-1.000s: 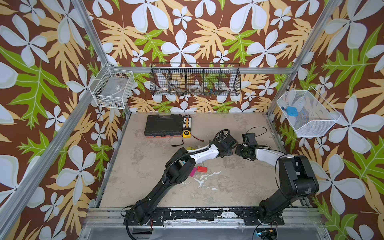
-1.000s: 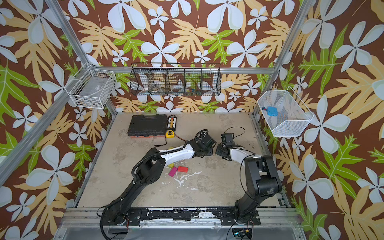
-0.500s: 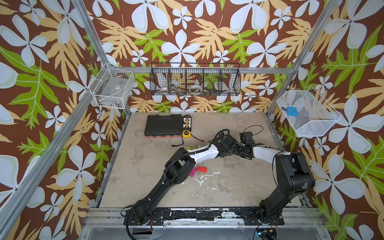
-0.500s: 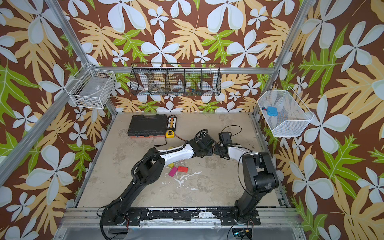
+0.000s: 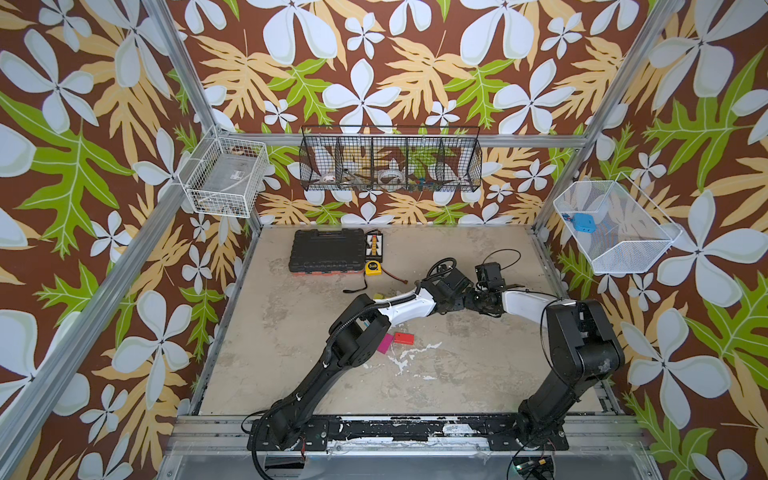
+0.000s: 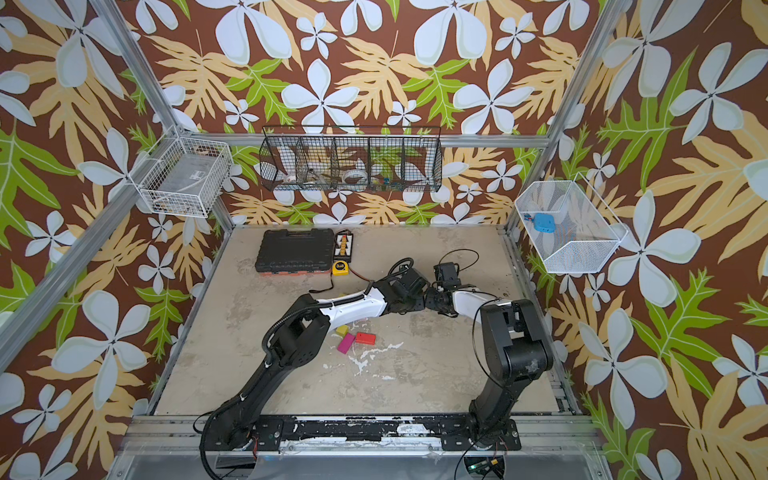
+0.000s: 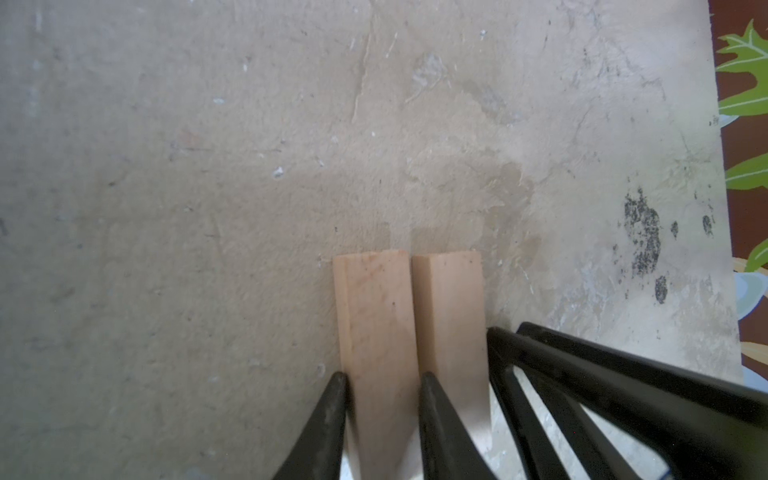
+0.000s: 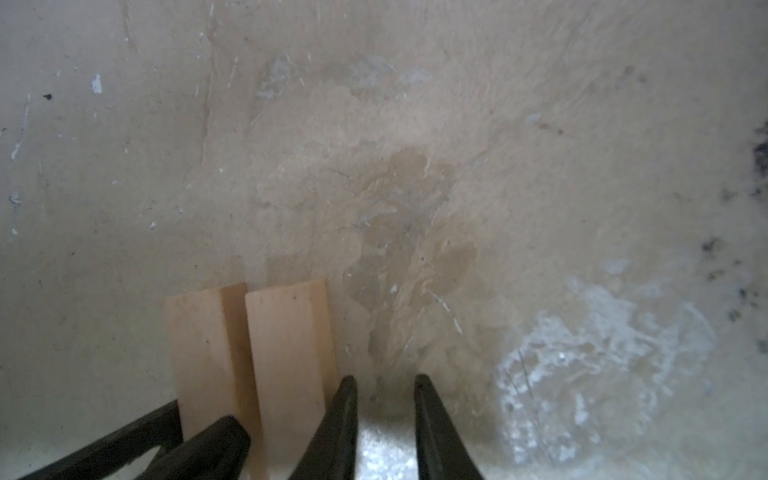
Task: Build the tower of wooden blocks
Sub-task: 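Press the two wood blocks together between left and right grippers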
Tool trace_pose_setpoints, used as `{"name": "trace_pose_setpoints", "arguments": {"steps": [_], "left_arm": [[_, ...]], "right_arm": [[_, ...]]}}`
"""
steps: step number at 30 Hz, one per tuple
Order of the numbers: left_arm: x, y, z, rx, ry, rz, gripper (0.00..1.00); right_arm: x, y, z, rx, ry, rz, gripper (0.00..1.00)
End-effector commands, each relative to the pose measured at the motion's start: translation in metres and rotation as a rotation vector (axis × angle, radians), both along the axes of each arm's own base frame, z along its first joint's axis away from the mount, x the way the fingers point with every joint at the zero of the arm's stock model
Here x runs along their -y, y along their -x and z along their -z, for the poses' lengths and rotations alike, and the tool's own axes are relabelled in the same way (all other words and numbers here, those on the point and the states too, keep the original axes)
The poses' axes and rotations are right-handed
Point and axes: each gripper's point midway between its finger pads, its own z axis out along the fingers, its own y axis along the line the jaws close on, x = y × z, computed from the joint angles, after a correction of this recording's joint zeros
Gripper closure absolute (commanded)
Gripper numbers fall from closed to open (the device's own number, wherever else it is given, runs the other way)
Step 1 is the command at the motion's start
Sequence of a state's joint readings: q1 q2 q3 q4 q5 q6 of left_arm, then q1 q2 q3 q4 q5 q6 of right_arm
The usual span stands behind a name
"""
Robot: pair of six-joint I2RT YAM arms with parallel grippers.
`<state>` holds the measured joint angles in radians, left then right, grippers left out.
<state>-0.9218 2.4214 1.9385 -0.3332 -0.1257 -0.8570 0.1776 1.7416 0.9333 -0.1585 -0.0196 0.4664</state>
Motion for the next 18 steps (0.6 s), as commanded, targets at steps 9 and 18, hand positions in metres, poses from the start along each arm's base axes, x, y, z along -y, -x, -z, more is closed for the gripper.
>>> {"name": "trace_pose_setpoints", "arguments": {"steps": [9, 18], "left_arm": [[0.0016, 0.0012, -0.007, 0.002, 0.057, 0.034, 0.69], [-0.0032, 0.0008, -0.0086, 0.007, 0.094, 0.035, 0.61]], "right_arm": [[-0.0068, -0.0027, 0.0014, -0.005, 0.001, -0.025, 0.77], [-0.0091, -0.0038, 0.0032, -0.013, 0.003, -0.033, 0.79]]}}
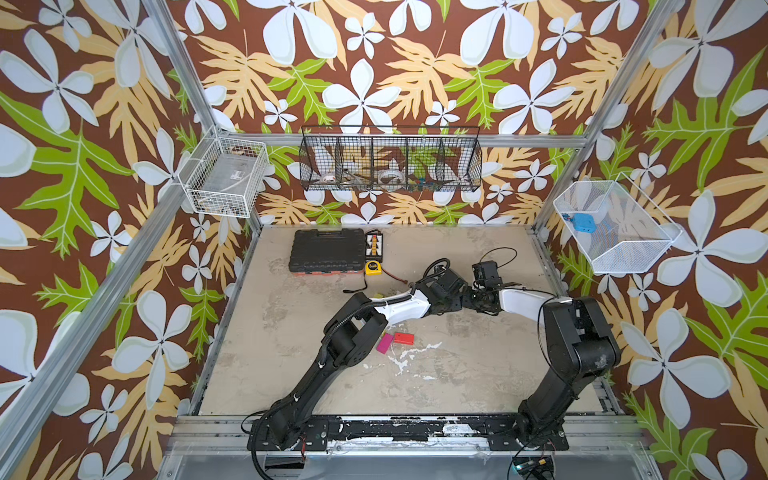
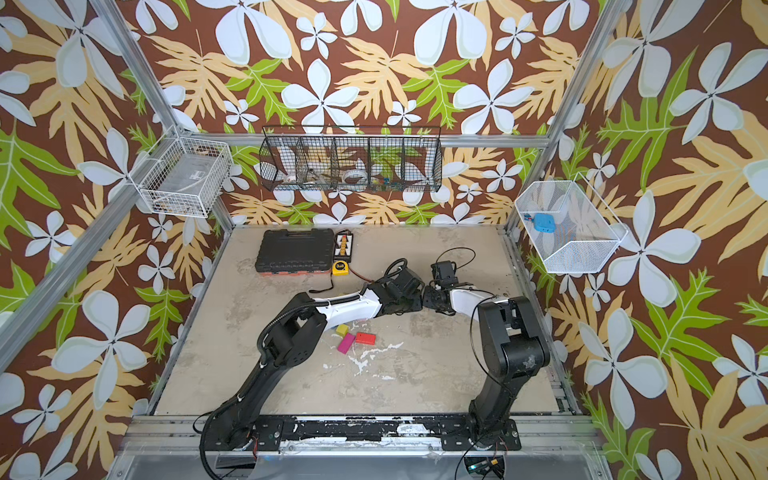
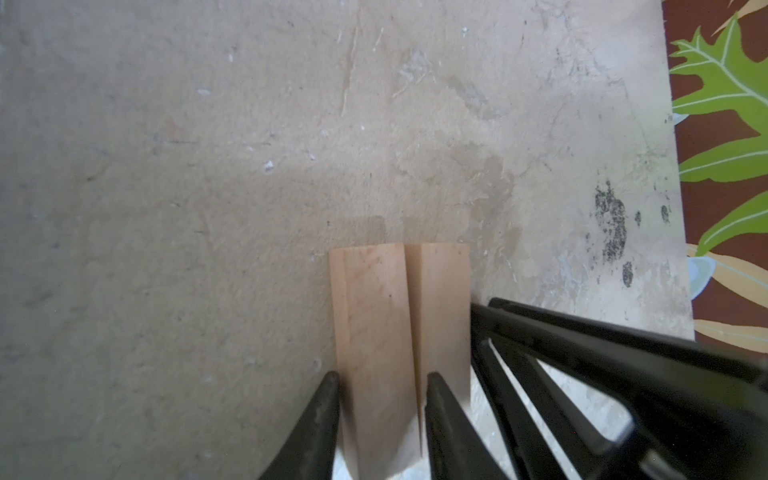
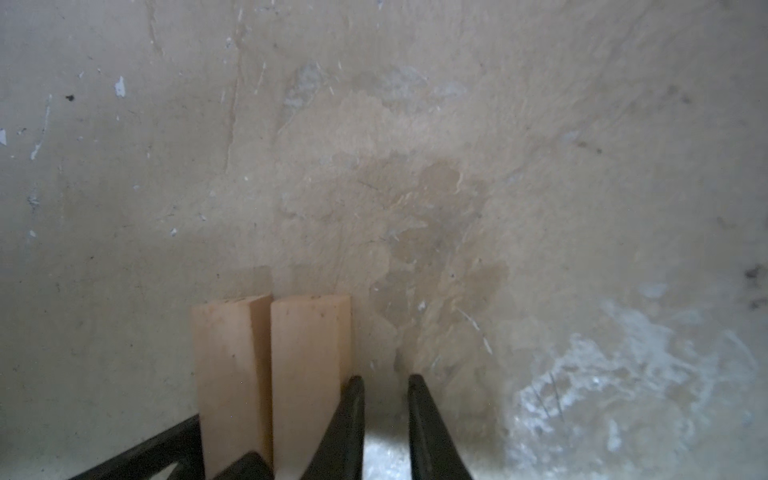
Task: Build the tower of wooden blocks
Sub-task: 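Press the two wood blocks together between left and right grippers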
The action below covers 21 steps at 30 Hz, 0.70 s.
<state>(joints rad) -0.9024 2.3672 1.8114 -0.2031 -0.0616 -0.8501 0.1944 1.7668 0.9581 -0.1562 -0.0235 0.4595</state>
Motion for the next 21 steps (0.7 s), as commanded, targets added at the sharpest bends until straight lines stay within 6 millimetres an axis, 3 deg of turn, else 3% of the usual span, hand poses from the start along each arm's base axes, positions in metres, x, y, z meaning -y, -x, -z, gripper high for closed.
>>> {"name": "trace_pose_setpoints", "arguments": {"steps": [1, 21], "left_arm": [[-0.0007, -0.0006, -0.008, 0.008, 0.026, 0.005, 0.61], [-0.0066, -0.0093, -0.0171, 0.036, 0.153, 0.031, 0.6]], "right_arm": [[-0.001, 0.0019, 0.0025, -0.016, 0.003, -0.009, 0.79], [-0.0039, -0.001, 0.005, -0.024, 0.002, -0.02, 0.82]]}}
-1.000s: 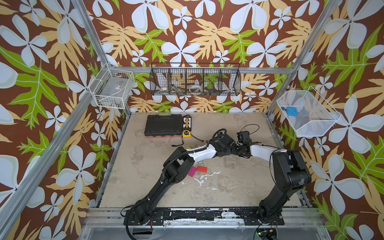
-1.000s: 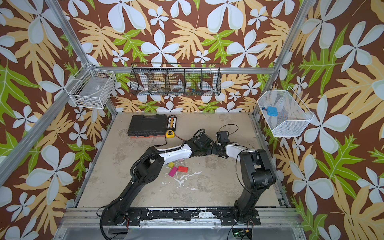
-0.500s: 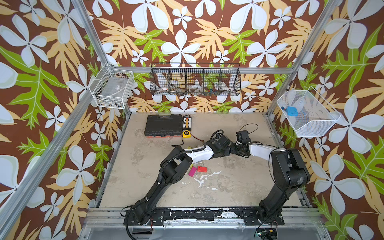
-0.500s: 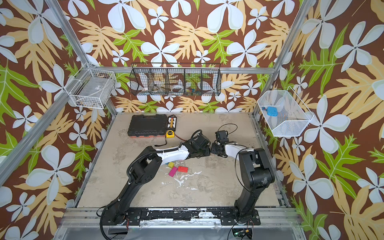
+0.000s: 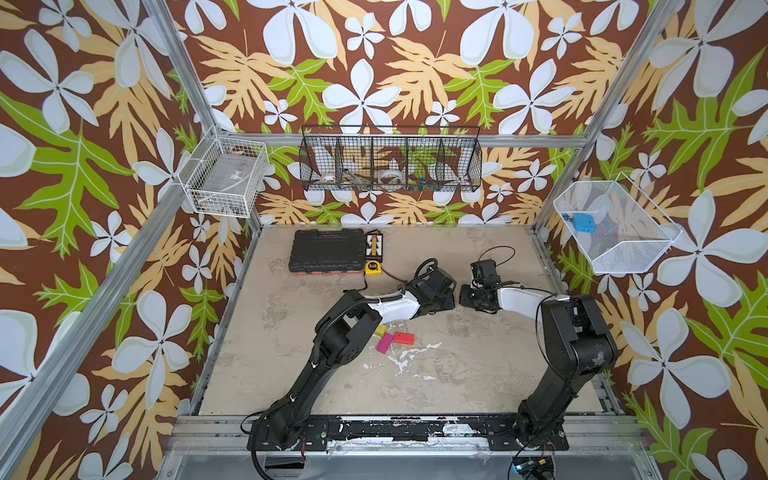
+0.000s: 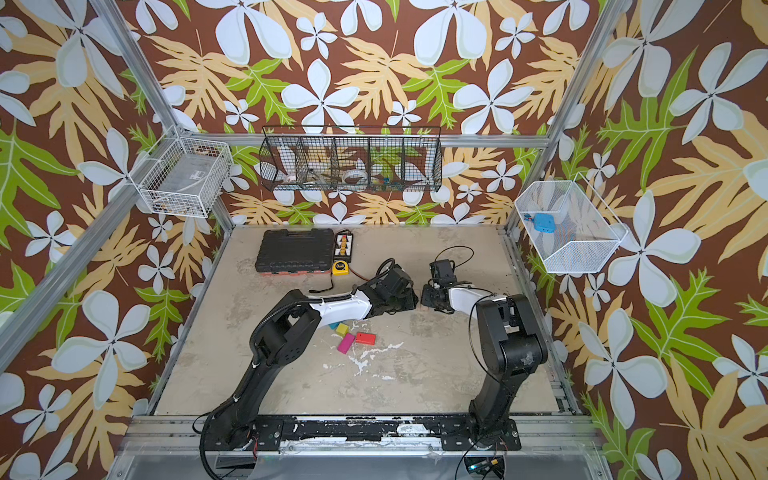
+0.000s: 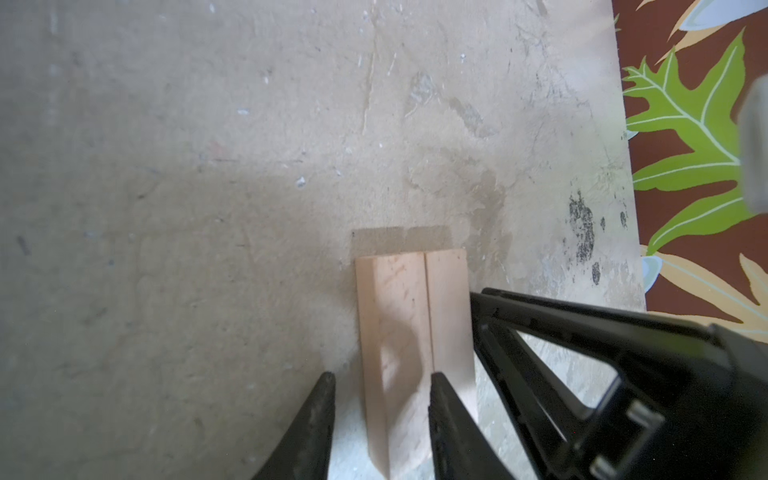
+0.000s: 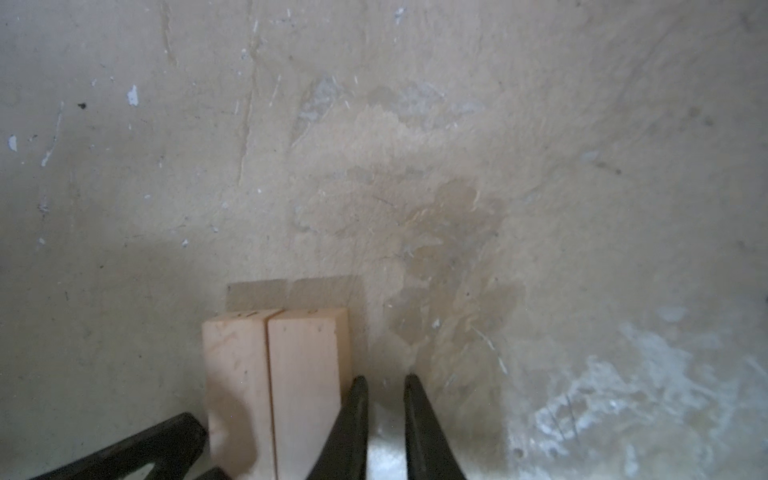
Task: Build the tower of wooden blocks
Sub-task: 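Press the two wood blocks together between left and right grippers, then open both grippers and lift away from the wood blocks toward the coloured pile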
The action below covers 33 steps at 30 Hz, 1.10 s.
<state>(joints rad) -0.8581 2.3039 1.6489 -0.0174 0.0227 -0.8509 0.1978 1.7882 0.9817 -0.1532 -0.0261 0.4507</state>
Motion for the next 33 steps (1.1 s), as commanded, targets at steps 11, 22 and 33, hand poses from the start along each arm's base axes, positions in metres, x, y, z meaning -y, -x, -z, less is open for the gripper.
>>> {"name": "trace_pose_setpoints", "arguments": {"steps": [11, 22, 33], "left_arm": [[0.017, 0.0, -0.012, 0.02, 0.095, 0.057, 0.61], [0.018, 0.001, -0.009, 0.011, 0.098, 0.062, 0.62], [0.007, 0.0, -0.015, 0.03, 0.077, 0.035, 0.59]], "right_arm": [[-0.003, 0.005, 0.004, -0.029, 0.001, -0.014, 0.83], [-0.005, 0.004, 0.006, -0.034, 0.012, -0.021, 0.83], [0.003, 0.006, 0.002, -0.026, 0.045, 0.013, 0.72]]}}
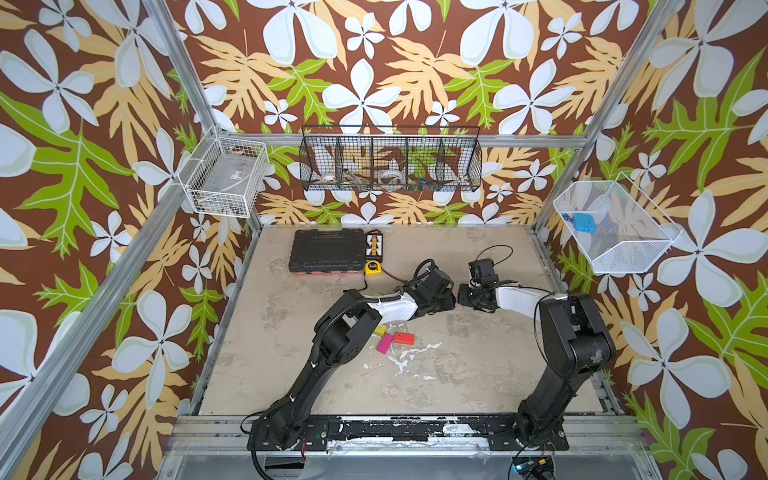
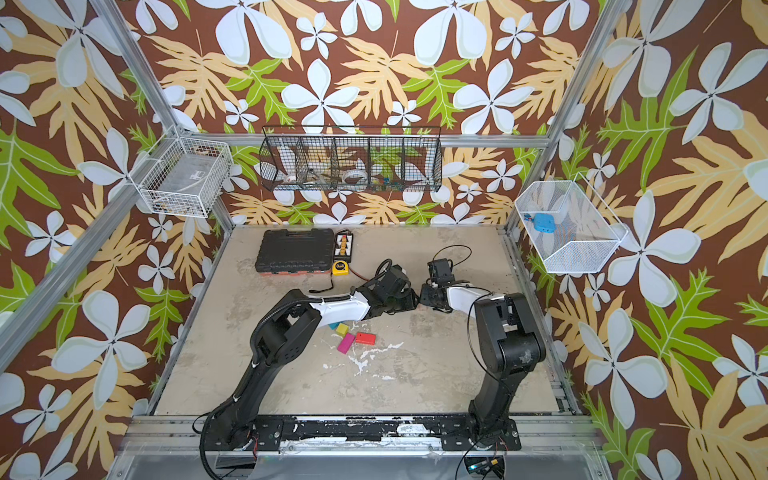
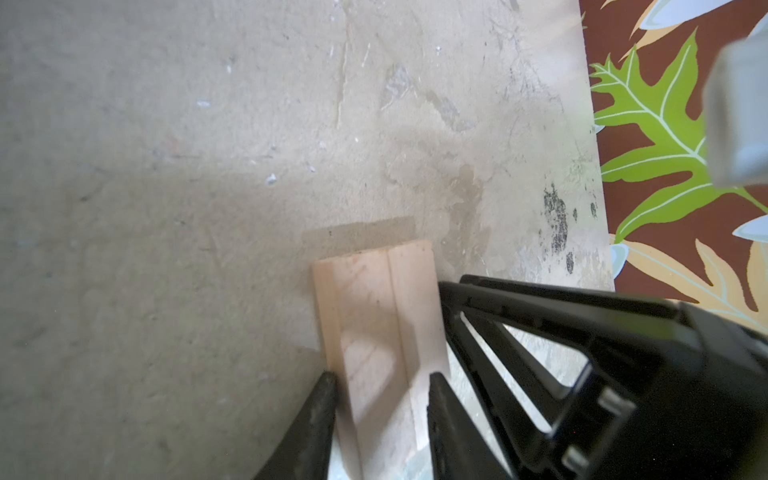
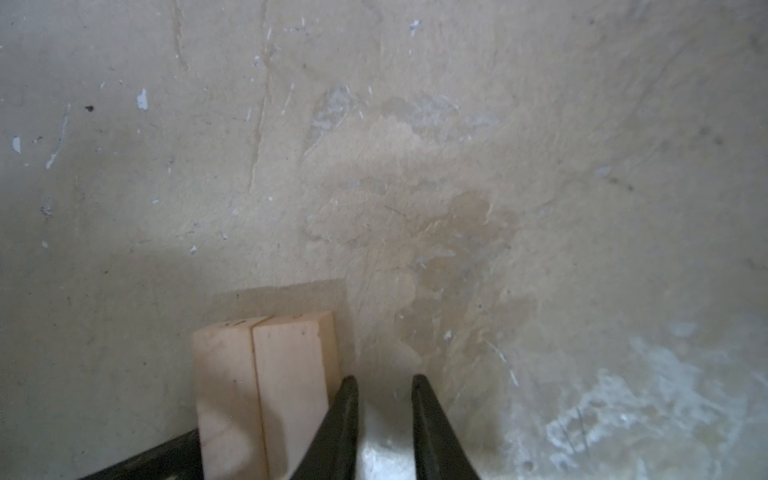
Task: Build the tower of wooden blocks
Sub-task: 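Open both grippers and lift away from the wood blocks toward the coloured pile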
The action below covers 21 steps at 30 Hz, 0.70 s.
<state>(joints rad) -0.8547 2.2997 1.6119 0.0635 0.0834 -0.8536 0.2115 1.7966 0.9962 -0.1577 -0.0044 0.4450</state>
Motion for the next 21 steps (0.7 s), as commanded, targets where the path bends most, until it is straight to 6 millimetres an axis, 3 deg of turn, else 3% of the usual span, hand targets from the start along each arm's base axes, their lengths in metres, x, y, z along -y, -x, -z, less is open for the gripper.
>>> {"name": "trace_pose_setpoints", "arguments": {"steps": [1, 8, 12, 14, 17, 21], "left_arm": [[-0.002, -0.005, -0.015, 0.034, 0.014, -0.007, 0.59], [-0.014, -0.009, -0.037, 0.074, 0.02, -0.01, 0.56], [-0.036, -0.008, -0.063, 0.125, 0.01, -0.034, 0.57], [-0.06, -0.003, -0.078, 0.16, -0.004, -0.065, 0.57], [-0.114, 0.008, -0.103, 0.236, -0.053, -0.151, 0.53], [-0.208, 0.026, -0.127, 0.347, -0.222, -0.316, 0.43]], "right_arm": [[0.007, 0.009, 0.002, -0.026, 0.029, 0.026, 0.71], [0.021, 0.013, -0.007, 0.002, 0.038, 0.075, 0.67], [0.034, 0.018, -0.014, 0.03, 0.018, 0.115, 0.64], [0.04, 0.022, -0.021, 0.056, 0.025, 0.136, 0.61], [0.048, 0.029, -0.035, 0.113, 0.041, 0.166, 0.55], [0.054, 0.042, -0.055, 0.193, 0.031, 0.192, 0.45]]}}
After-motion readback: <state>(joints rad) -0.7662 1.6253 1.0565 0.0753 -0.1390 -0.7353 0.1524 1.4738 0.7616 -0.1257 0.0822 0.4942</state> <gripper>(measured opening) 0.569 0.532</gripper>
